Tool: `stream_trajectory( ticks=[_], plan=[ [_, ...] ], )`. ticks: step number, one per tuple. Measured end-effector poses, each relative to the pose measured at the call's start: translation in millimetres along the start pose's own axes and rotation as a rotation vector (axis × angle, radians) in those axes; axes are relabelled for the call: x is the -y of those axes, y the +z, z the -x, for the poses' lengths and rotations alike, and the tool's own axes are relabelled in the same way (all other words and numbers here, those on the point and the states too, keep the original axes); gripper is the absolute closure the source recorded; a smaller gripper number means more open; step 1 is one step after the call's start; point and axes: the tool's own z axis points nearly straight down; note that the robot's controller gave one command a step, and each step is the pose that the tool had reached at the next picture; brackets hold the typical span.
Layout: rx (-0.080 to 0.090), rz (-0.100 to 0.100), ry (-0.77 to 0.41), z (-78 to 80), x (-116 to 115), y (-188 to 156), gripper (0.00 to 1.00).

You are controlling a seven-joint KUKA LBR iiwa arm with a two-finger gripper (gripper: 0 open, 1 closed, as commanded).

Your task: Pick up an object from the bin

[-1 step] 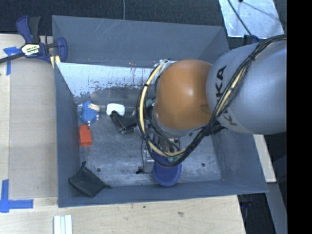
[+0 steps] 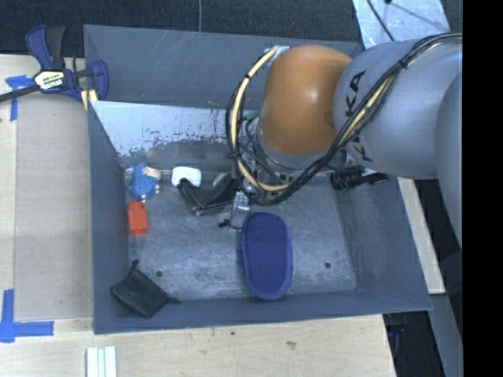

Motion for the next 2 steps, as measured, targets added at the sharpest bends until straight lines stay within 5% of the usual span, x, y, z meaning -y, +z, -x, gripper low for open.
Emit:
stream_trajectory(
  ticks=[1, 2],
  plan=[
    [0.017, 0.010, 0.151, 45.3, -5, 93, 0.00],
    [0.009, 0.004, 0.328, 49.7, -45, 107, 0.00]
  ],
)
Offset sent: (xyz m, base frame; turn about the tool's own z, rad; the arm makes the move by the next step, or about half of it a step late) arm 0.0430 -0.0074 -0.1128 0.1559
